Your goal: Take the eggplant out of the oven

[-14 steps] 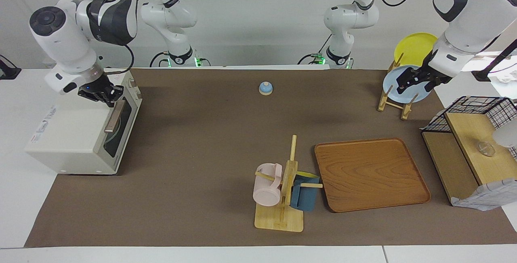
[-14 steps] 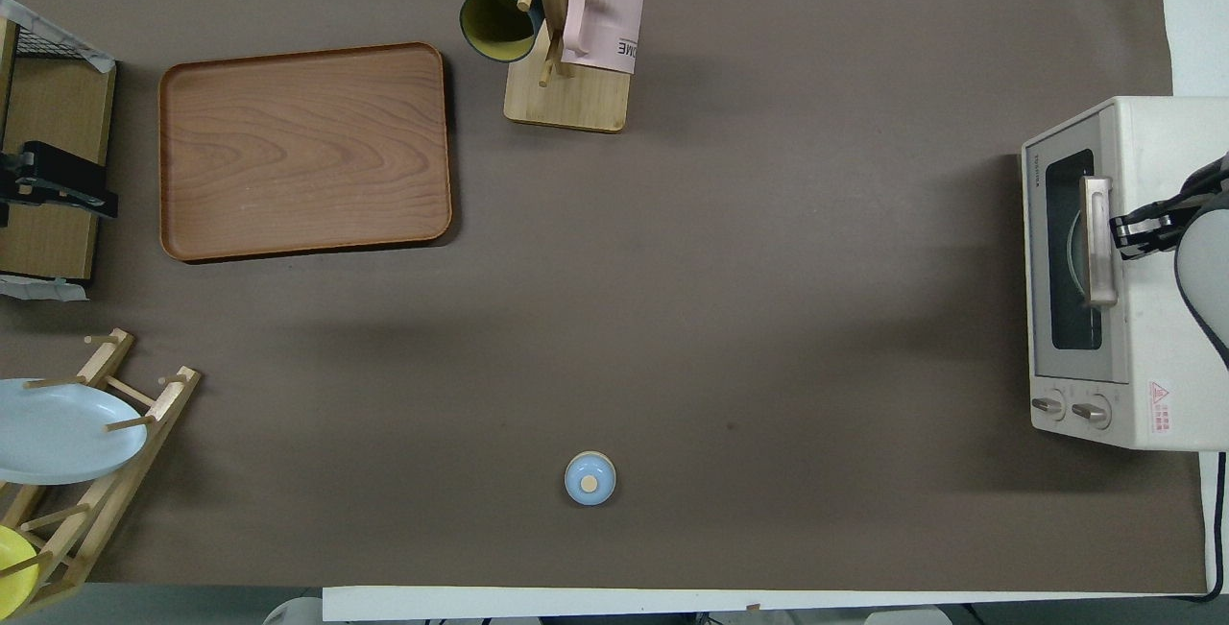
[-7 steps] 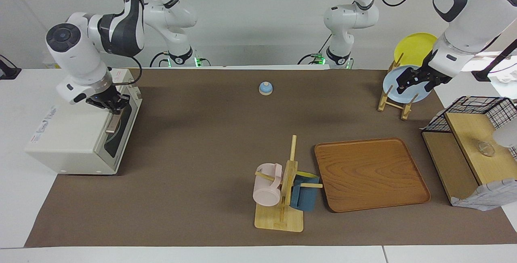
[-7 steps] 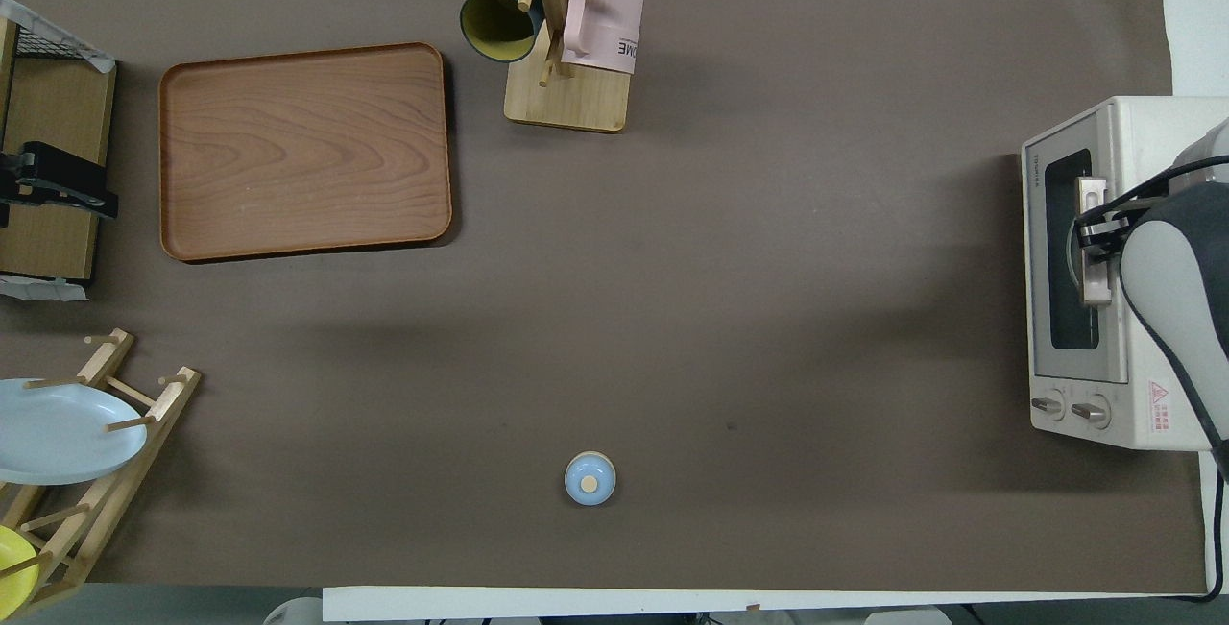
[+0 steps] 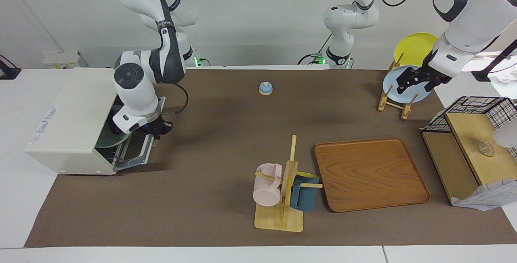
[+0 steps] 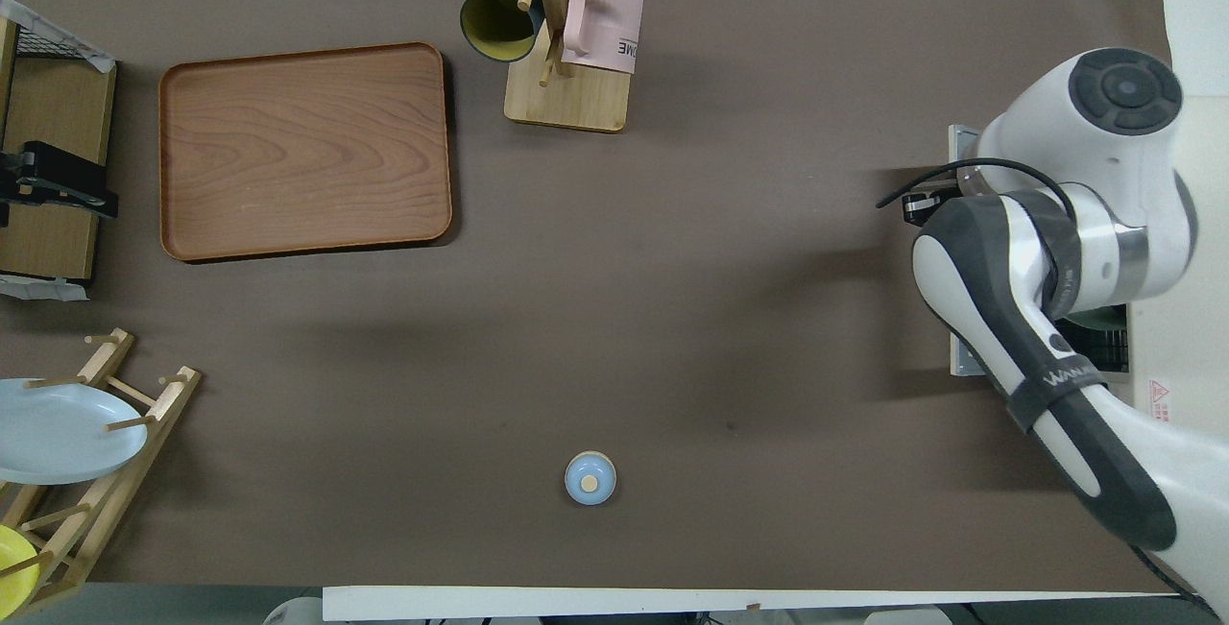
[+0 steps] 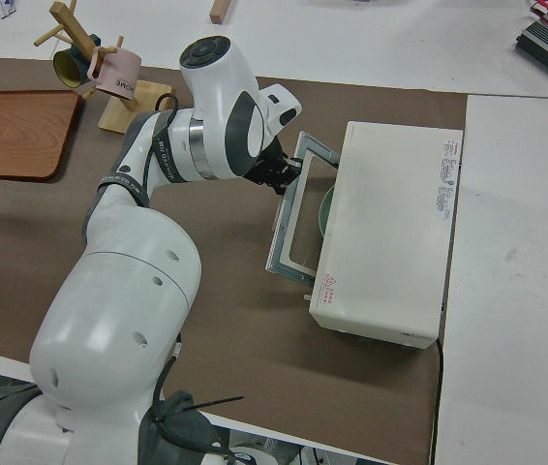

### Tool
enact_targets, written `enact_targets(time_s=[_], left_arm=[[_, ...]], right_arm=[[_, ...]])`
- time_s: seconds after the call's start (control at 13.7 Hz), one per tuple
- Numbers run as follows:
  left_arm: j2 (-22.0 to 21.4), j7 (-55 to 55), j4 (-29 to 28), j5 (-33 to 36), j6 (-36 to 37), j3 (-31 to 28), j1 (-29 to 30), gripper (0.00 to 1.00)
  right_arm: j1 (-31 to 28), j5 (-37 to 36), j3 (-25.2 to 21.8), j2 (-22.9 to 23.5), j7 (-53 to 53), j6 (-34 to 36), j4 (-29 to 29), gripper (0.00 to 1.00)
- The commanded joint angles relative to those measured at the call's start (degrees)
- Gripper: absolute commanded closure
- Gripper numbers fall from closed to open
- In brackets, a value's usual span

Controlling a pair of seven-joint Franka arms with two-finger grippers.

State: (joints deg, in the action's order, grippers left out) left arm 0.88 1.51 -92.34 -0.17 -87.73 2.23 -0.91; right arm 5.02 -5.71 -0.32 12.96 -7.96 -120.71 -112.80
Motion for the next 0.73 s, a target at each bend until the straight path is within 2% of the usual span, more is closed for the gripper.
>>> enact_targets(time_s=[0.0, 0.15, 0.22, 0.37, 0.51, 0.66], left_arm=[[-0.4, -0.1, 0.0, 0.6, 1.0, 0.3, 0.5, 0.0], [-0.5, -0.1, -0.1, 0.6, 1.0, 0.3, 0.6, 0.0], [-0.5, -0.1, 0.0, 0.6, 1.0, 0.3, 0.5, 0.0], [-0.5, -0.1, 0.0, 0.6, 1.0, 0.3, 0.5, 0.0], [-0.5, -0.1, 0.0, 0.6, 1.0, 0.3, 0.6, 0.0], [-0.5, 0.0, -0.1, 0.6, 1.0, 0.3, 0.6, 0.0]], right_arm=[[0.6, 2.8, -1.1, 3.3, -1.8, -4.7, 1.2, 1.0], [1.8, 6.9, -0.8, 3.4, -4.3, -3.8, 3.2, 0.89], [3.0, 8.1, -0.6, 3.0, -4.5, -1.3, 5.2, 0.85], [2.5, 7.7, -1.0, -0.8, -5.0, 8.1, 7.7, 0.59], [-1.1, 6.9, -1.2, -3.9, -5.0, 13.6, 6.7, 0.51], [-2.9, 4.3, -1.2, -5.6, -4.7, 14.2, 2.6, 0.49]])
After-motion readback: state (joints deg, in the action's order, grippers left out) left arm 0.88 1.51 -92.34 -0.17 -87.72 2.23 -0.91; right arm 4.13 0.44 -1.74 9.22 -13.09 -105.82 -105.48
